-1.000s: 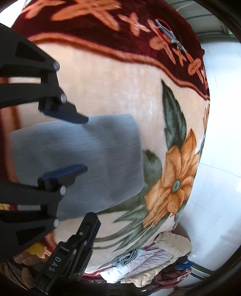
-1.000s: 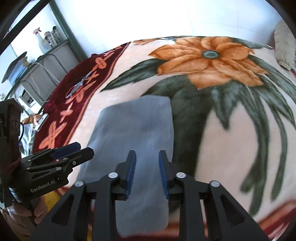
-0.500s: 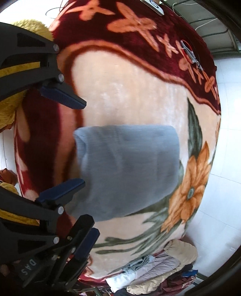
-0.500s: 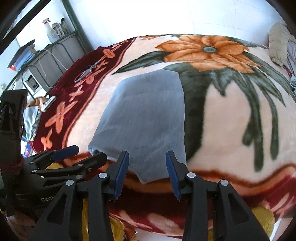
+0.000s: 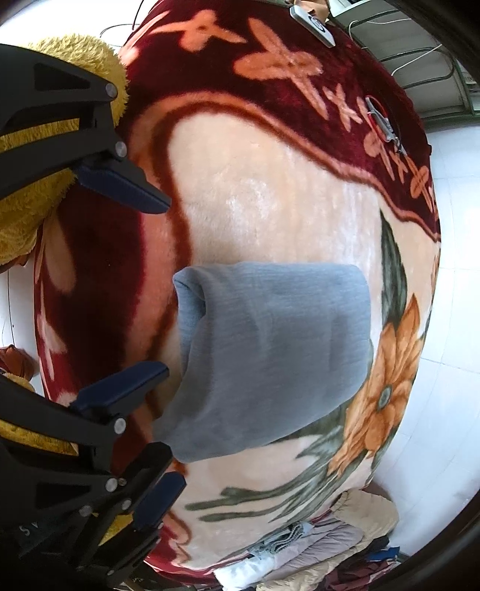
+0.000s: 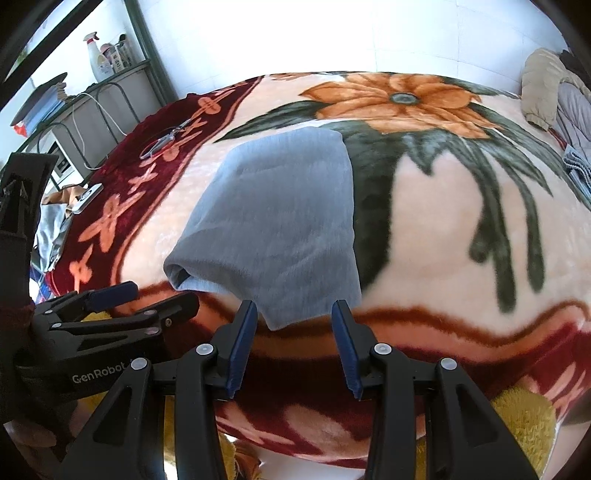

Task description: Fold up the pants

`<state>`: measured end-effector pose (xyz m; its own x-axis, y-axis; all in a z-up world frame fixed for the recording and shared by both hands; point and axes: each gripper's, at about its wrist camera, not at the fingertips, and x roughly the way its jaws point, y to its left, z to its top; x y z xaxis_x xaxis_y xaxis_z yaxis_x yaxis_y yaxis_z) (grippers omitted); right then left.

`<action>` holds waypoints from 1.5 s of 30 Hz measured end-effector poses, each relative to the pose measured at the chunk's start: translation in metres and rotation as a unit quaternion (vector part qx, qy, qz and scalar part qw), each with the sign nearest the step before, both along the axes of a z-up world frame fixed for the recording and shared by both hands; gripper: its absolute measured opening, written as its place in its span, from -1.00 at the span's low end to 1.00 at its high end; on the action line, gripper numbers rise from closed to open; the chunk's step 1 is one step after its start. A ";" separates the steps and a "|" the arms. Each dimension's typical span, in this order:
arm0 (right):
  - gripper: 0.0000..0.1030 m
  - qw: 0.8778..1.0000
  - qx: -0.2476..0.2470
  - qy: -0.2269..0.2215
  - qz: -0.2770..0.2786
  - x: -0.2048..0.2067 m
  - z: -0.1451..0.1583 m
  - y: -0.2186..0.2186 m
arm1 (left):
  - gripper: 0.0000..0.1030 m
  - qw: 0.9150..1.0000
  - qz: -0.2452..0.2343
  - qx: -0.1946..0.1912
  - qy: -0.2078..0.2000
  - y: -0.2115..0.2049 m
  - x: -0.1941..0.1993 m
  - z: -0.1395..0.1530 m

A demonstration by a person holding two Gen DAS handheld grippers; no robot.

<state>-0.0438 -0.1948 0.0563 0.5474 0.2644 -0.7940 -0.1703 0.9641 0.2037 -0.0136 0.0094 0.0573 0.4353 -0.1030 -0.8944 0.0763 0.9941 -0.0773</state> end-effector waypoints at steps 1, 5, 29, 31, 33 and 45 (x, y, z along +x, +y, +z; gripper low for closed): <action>-0.17 1.000 0.000 -0.001 0.000 -0.001 0.000 0.000 | 0.65 1.000 -0.001 0.001 -0.001 0.000 0.000 0.000; -0.17 1.000 0.000 -0.006 0.000 -0.004 0.003 -0.001 | 0.65 1.000 -0.004 0.003 -0.003 -0.002 -0.003 0.003; -0.17 1.000 0.007 -0.009 -0.014 -0.009 0.010 -0.008 | 0.65 1.000 -0.001 0.001 -0.022 -0.001 -0.013 0.016; -0.17 1.000 0.008 -0.010 -0.014 -0.010 0.010 -0.008 | 0.65 1.000 -0.002 0.003 -0.021 -0.001 -0.012 0.015; -0.17 1.000 0.008 -0.010 -0.014 -0.009 0.010 -0.009 | 0.65 1.000 -0.001 0.003 -0.021 0.000 -0.012 0.016; -0.17 1.000 0.011 -0.007 -0.017 -0.010 0.010 -0.009 | 0.65 1.000 -0.005 0.004 -0.019 -0.002 -0.013 0.012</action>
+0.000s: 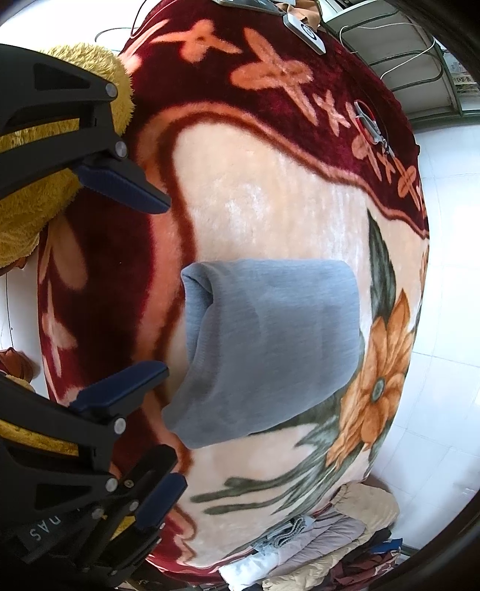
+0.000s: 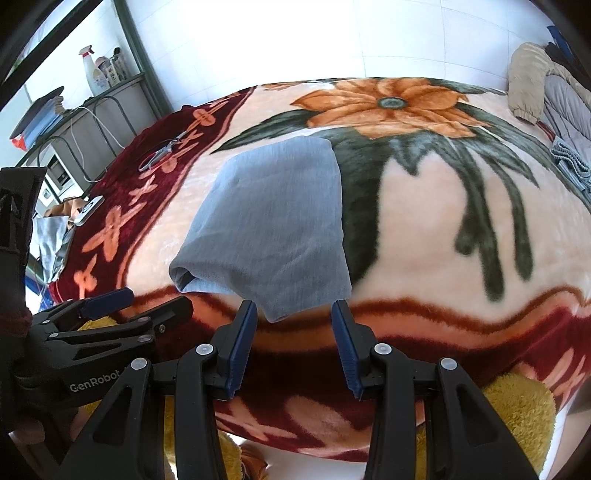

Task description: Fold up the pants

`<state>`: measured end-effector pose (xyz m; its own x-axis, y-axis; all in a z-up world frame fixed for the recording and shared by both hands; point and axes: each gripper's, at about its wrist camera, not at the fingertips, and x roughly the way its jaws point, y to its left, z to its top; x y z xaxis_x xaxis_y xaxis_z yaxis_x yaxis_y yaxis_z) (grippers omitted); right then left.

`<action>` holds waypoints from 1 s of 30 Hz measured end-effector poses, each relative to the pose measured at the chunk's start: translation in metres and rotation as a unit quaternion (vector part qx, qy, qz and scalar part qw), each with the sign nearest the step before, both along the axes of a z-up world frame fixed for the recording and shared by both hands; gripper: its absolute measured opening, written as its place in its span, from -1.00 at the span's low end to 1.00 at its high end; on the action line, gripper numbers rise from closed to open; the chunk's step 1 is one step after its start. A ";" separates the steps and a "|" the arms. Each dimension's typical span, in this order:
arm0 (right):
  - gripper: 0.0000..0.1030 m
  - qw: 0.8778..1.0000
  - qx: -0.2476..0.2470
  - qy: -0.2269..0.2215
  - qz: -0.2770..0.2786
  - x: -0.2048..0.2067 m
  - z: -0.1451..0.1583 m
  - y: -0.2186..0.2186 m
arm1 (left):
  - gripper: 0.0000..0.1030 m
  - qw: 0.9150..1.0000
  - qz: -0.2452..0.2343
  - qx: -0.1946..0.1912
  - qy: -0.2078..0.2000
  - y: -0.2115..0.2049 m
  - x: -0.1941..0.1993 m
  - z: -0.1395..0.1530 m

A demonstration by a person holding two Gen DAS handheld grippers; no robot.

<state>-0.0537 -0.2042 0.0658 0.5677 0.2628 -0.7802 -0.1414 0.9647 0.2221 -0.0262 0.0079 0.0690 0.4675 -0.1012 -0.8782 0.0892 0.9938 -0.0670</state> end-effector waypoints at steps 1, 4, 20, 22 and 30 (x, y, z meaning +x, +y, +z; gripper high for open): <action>-0.17 1.000 0.000 0.000 0.000 0.000 0.000 0.000 | 0.65 1.000 0.001 -0.001 0.000 0.000 0.000 0.000; -0.17 1.000 0.000 -0.001 0.000 0.000 0.000 0.000 | 0.65 1.000 0.001 -0.001 -0.001 0.000 0.000 0.000; -0.17 1.000 0.000 -0.001 -0.001 -0.001 -0.001 0.001 | 0.65 1.000 0.001 -0.005 0.001 0.001 -0.002 -0.002; -0.17 1.000 0.001 0.000 -0.001 -0.001 -0.001 0.001 | 0.65 1.000 0.001 -0.005 0.001 0.001 -0.002 -0.002; -0.17 1.000 0.001 -0.002 -0.002 -0.001 -0.002 0.002 | 0.65 1.000 0.001 -0.004 0.003 0.000 -0.001 -0.003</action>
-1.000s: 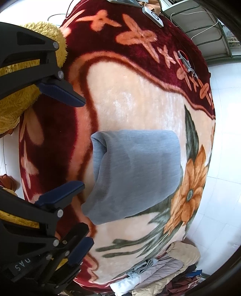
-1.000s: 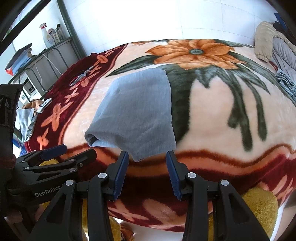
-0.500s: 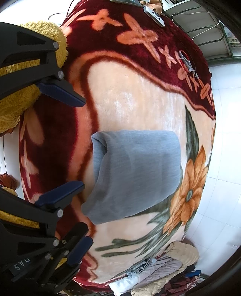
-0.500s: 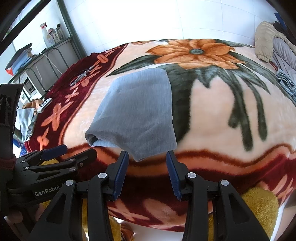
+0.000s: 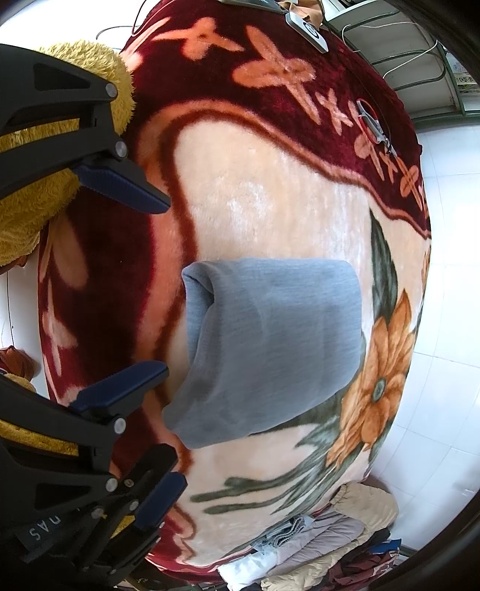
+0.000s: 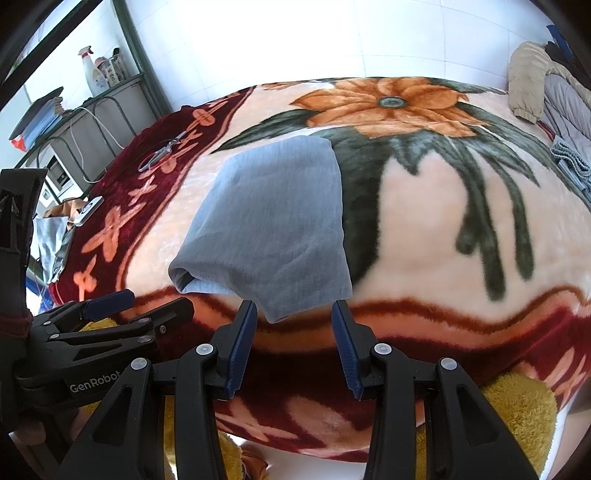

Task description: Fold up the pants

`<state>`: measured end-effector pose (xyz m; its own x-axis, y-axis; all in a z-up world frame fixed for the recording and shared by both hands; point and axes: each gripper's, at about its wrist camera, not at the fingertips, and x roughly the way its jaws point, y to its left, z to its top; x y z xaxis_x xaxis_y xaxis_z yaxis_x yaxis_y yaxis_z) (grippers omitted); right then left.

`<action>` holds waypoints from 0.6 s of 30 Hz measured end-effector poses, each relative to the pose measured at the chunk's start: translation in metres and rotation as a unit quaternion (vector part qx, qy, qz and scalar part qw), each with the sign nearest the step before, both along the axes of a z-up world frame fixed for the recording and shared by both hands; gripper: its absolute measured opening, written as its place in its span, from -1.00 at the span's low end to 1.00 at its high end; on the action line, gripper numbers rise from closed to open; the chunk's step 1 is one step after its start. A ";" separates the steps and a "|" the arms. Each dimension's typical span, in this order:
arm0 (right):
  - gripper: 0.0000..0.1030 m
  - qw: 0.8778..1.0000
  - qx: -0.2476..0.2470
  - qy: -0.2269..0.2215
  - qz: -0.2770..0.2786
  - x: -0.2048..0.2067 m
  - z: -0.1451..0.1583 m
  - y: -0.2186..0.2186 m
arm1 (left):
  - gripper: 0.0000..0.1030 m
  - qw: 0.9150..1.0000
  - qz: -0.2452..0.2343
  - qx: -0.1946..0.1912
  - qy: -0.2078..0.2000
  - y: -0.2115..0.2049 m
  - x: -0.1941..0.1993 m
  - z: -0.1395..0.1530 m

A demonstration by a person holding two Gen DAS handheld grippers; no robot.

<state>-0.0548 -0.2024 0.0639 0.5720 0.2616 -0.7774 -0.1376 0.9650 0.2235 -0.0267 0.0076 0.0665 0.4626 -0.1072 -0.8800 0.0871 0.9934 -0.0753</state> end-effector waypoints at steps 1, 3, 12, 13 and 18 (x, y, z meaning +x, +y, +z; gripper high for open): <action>-0.17 1.000 0.000 0.000 0.000 0.000 0.000 0.000 | 0.65 1.000 0.000 0.000 0.000 0.000 0.000 0.000; -0.17 1.000 0.000 0.000 0.000 0.000 0.000 -0.001 | 0.65 1.000 0.000 0.000 0.000 0.000 0.000 0.000; -0.17 1.000 0.000 -0.001 0.000 0.000 0.001 -0.001 | 0.65 1.000 -0.001 -0.001 0.000 0.002 0.001 0.001; -0.17 1.000 0.000 -0.001 0.000 0.000 0.000 -0.001 | 0.65 1.000 -0.001 0.000 0.000 0.001 0.001 0.001; -0.17 1.000 0.001 -0.001 0.000 0.000 0.000 -0.001 | 0.65 1.000 0.000 0.000 -0.001 0.001 0.000 0.001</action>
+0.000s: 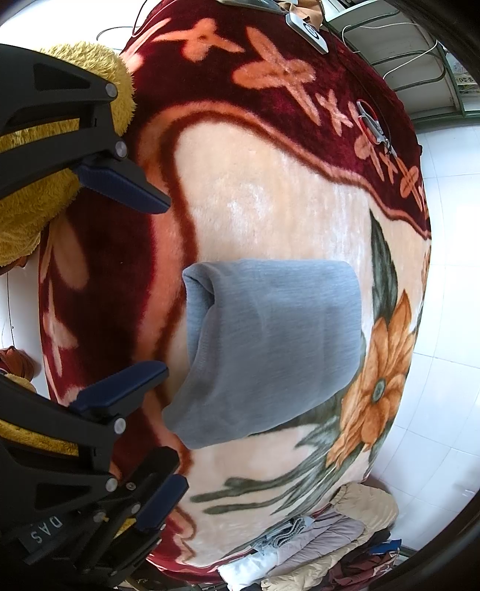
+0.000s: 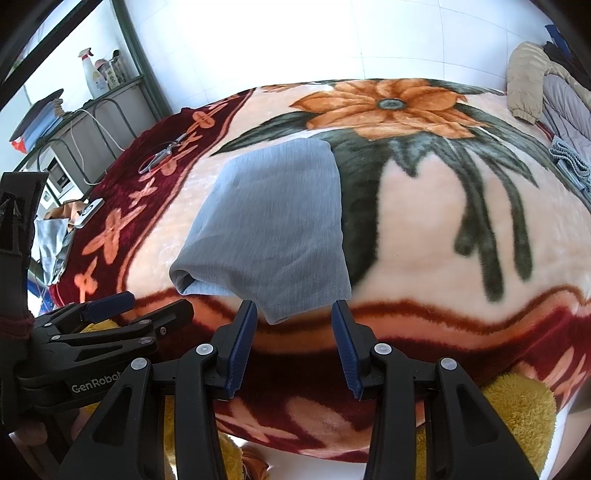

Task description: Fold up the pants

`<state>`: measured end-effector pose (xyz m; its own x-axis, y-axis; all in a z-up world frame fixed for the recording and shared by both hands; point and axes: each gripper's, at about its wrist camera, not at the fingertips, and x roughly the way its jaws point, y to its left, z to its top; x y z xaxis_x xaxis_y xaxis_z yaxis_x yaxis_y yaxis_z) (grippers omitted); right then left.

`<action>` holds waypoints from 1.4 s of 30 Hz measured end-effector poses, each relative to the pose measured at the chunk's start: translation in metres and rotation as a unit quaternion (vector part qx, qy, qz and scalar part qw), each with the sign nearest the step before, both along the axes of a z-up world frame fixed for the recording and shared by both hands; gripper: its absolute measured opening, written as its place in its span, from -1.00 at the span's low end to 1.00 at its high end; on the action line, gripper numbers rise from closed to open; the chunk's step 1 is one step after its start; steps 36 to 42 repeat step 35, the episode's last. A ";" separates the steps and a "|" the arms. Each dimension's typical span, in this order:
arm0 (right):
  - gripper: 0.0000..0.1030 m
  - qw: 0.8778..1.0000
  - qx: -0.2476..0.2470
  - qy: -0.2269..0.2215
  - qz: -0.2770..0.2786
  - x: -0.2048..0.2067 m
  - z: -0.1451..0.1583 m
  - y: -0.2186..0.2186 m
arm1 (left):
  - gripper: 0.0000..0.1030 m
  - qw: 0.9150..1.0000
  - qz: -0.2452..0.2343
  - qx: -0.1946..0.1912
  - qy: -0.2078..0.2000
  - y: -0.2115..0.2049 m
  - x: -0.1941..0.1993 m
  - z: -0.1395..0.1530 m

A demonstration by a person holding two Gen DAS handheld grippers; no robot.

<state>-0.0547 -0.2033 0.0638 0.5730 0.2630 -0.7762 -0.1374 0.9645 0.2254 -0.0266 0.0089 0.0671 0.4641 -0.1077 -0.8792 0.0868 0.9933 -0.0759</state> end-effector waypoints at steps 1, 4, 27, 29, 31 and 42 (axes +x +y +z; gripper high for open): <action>-0.17 1.000 0.000 0.000 0.001 0.000 0.000 -0.001 | 0.65 1.000 0.000 0.000 0.000 0.000 0.000 0.000; -0.17 1.000 0.000 0.000 0.000 0.000 0.001 -0.001 | 0.65 1.000 0.001 0.000 0.002 0.001 0.000 -0.001; -0.17 1.000 0.000 0.000 0.001 0.000 0.000 -0.001 | 0.65 1.000 0.003 -0.001 0.004 0.002 -0.002 -0.003; -0.17 1.000 0.000 0.000 0.001 0.000 0.000 -0.001 | 0.65 1.000 0.003 -0.001 0.004 0.002 -0.002 -0.003; -0.17 1.000 0.000 0.000 0.001 0.000 0.000 -0.001 | 0.65 1.000 0.004 -0.002 0.004 0.003 -0.003 -0.003; -0.17 1.000 0.000 0.000 0.000 0.000 0.000 -0.001 | 0.65 1.000 0.005 -0.004 0.007 0.003 -0.004 -0.005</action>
